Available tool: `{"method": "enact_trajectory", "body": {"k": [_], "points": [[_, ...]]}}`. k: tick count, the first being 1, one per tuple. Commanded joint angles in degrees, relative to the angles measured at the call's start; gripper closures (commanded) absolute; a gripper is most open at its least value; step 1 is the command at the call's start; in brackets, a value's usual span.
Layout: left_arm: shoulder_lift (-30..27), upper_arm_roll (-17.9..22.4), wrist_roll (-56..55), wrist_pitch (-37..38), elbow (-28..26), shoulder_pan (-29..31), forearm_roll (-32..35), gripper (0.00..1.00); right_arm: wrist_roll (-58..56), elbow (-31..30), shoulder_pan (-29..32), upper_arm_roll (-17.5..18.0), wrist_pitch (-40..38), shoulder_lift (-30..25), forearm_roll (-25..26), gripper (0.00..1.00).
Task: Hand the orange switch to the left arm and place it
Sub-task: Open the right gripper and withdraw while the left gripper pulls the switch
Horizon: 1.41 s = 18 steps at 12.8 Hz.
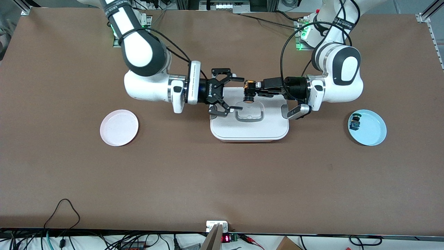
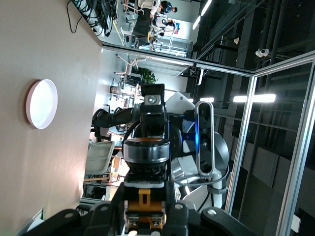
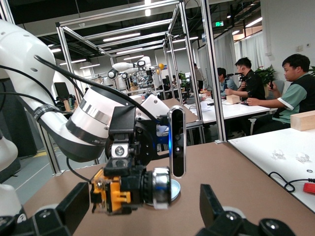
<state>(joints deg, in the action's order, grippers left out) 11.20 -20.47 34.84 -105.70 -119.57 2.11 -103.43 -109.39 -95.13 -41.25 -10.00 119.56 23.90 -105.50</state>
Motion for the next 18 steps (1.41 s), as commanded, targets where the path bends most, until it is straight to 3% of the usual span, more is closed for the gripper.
{"method": "enact_trajectory", "body": {"k": [1, 5, 7, 9, 12, 14, 16, 18], "points": [[0.41, -0.01, 0.41, 0.5, 3.72, 1.84, 9.25, 0.87, 4.7, -0.23, 6.42, 0.42, -8.69, -2.54, 6.86, 0.0], [0.23, -0.01, 0.76, 0.94, 7.33, 5.79, 32.19, 0.87, 4.53, -1.46, 16.44, 0.33, -25.48, -4.99, 14.51, 0.0], [0.4, -0.01, 0.67, 3.73, 10.4, 7.2, 47.19, 0.87, 4.45, -3.65, 21.46, 0.33, -31.29, -7.2, 18.04, 0.0], [0.41, -0.1, 0.93, 4.54, 12.16, 9.22, 62.06, 0.87, 3.83, -5.15, 25.94, 0.33, -35.61, -8.51, 19.36, 0.0], [0.41, -0.01, 1.11, 8.92, 14.53, 11.77, 78.14, 0.87, 4.01, -6.21, 31.13, 0.33, -40.45, -9.84, 22.87, 0.0], [0.32, -0.1, 4.34, 11.91, 15.86, 12.3, 94.14, 0.86, 5.93, -6.04, 33.42, 0.33, -41.78, -9.93, 26.55, 0.0], [1.28, -0.1, 9.87, 11.05, 15.16, 15.01, 106.27, 0.86, 13.54, -5.42, 35.27, -0.37, -42.31, -11.5, 33.74, 0.0], [4.78, -0.1, 20.83, 5.46, 14.2, 19.39, 116.57, 0.86, 24.52, -4.46, 35.28, -3.0, -41.26, -15.45, 45.58, 0.0]]}}
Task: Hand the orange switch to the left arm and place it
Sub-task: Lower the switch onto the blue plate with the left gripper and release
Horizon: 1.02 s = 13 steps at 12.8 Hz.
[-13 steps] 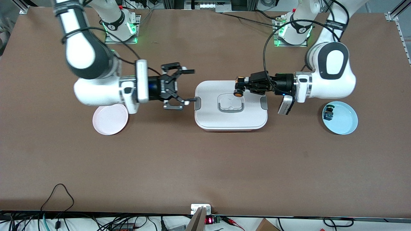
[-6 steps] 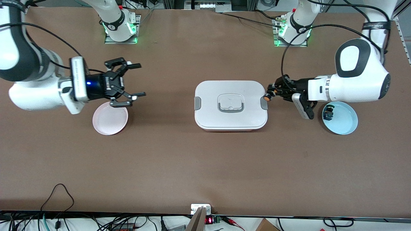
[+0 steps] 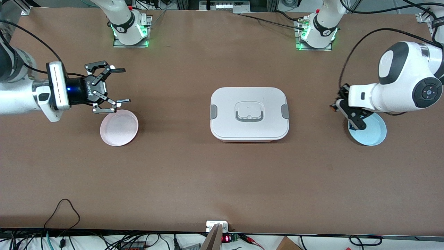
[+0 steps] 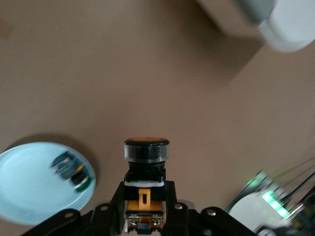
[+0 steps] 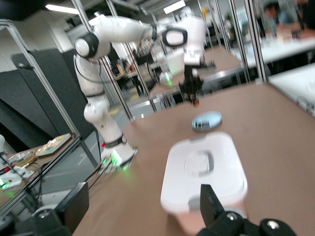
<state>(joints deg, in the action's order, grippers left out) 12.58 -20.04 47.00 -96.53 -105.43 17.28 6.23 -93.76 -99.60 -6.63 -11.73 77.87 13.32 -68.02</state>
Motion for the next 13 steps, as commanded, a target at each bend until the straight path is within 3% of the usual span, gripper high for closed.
{"method": "enact_trajectory", "body": {"k": [1, 5, 9, 13], "points": [[4.72, -0.53, 14.82, -8.72, -1.08, 7.3, 9.83, 0.86, 14.51, 0.72, 0.65, -2.58, 0.88, -6.63, 14.25, 0.0], [15.25, -0.53, 39.44, -25.69, -2.41, 18.9, 13.72, 0.87, 32.8, 8.36, 0.3, -4.18, 0.35, -7.08, 36.76, 0.0], [17.56, -0.53, 42.21, -27.93, -3.11, 20.95, 13.72, 0.86, 52.13, 10.22, -7.59, -3.74, 1.32, -10.85, 59.0, 0.0], [18.88, -0.53, 42.3, -28.19, -3.21, 20.69, 13.81, 0.85, 68.41, 10.04, -14.02, -3.56, 0.01, -13.06, 68.27, 0.0]]}}
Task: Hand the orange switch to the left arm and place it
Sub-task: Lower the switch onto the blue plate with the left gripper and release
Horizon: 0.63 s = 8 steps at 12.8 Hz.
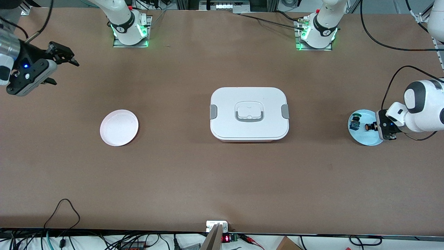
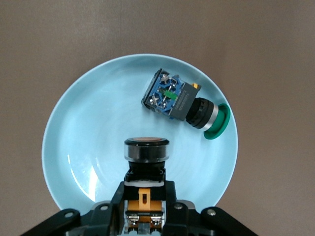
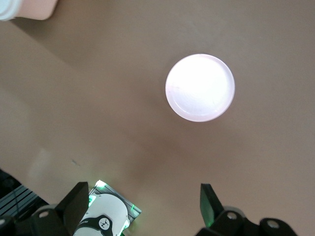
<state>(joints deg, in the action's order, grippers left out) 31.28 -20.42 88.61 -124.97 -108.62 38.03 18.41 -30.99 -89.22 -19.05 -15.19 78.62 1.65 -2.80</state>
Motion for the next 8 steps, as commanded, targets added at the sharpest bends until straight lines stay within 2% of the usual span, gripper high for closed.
{"method": "enact_trajectory", "body": {"k": [1, 2, 4, 6, 8], "points": [[0.27, -0.15, 0.68, -0.27, -0.01, -0.06, 1.63, 0.84, 7.25, -0.51, -2.04, 0.6, -1.27, -1.82, 3.76, 0.0], [0.53, -0.15, 0.68, -0.62, 0.08, -0.06, 1.63, 0.83, 8.05, -0.95, -2.04, 1.3, -0.93, -2.34, 5.51, 0.0], [0.53, -0.15, 0.68, -0.71, -0.01, 0.02, 1.63, 0.83, 8.41, -2.7, -1.86, 1.13, 1.79, -2.87, 5.53, 0.0], [0.62, -0.06, 0.68, -2.28, 0.08, -0.15, 1.63, 0.83, 13.56, -10.04, -1.95, 1.31, 7.3, -7.24, 5.96, 0.0], [1.85, -0.06, 0.68, -3.52, 0.08, 0.55, 1.63, 0.82, 14.12, -16.92, -1.69, 1.31, 12.68, -11.21, 6.23, 0.0]]}}
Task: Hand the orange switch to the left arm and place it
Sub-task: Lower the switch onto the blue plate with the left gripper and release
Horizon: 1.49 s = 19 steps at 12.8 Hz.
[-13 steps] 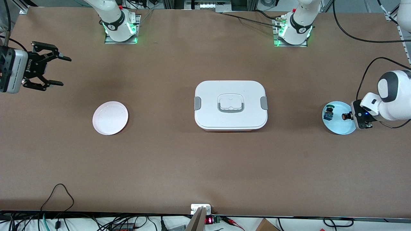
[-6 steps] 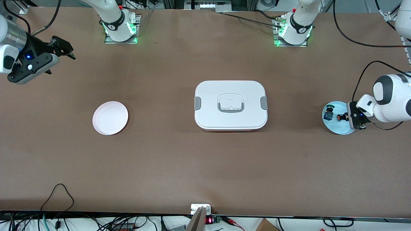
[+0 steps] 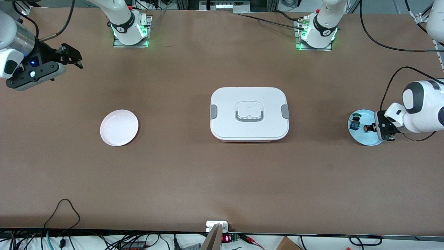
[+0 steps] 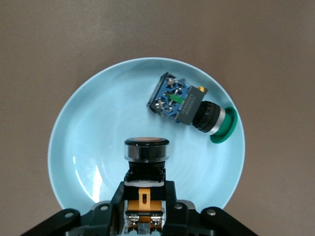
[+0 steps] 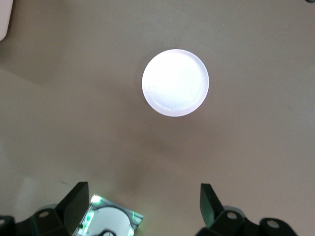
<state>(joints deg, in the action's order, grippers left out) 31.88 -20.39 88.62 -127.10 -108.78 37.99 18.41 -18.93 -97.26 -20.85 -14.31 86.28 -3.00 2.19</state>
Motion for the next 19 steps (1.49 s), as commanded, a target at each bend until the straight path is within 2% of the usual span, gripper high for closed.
{"method": "enact_trajectory", "body": {"k": [1, 4, 5, 6, 8, 10, 12, 15, 19], "points": [[1.34, -0.09, 0.67, -1.4, 0.15, 0.77, 1.63, 0.82, 2.23, -10.04, 0.29, 0.34, 6.09, -7.01, 1.15, 0.0], [1.52, -0.09, 0.59, -1.31, 0.23, 0.5, 1.63, 0.78, 6.17, -9.79, 2.04, -0.01, 8.28, -6.05, 0.62, 0.0], [1.43, -0.09, 0.5, -1.31, 0.23, 0.42, 1.63, 0.64, 6.89, -9.53, 2.05, -0.01, 8.56, -5.87, 0.62, 0.0], [1.43, -0.17, 0.67, -1.14, 0.23, 0.5, 1.63, 0.01, 7.76, -9.44, 2.13, -0.01, 8.82, -5.35, 0.8, 0.0], [1.08, -0.35, 0.41, 0.35, 0.5, 0.51, 1.63, 0.0, 7.86, -9.27, 2.05, -0.01, 10.31, -3.77, 1.32, 0.0], [0.56, -0.7, 0.15, 1.67, 0.76, 0.51, 1.63, 0.0, 7.95, -5.68, 1.87, 0.16, 12.41, -1.31, 0.28, 0.0], [-2.07, -1.4, -1.95, 6.75, 1.29, -0.28, 1.45, 0.0, 6.28, -0.42, 1.17, 0.34, 13.22, 1.85, 0.62, 0.0], [-7.08, -5.79, -11.07, 15.97, 2.51, -0.37, 0.75, 0.0, 6.28, 0.31, 1.6, 0.25, 11.98, 2.82, 0.89, 0.0], [-8.32, -16.49, -30.21, 33.46, 13.57, -0.37, 0.66, 0.0, 6.37, 0.4, 2.74, 0.43, 11.81, 3.27, 0.53, 0.0]]}}
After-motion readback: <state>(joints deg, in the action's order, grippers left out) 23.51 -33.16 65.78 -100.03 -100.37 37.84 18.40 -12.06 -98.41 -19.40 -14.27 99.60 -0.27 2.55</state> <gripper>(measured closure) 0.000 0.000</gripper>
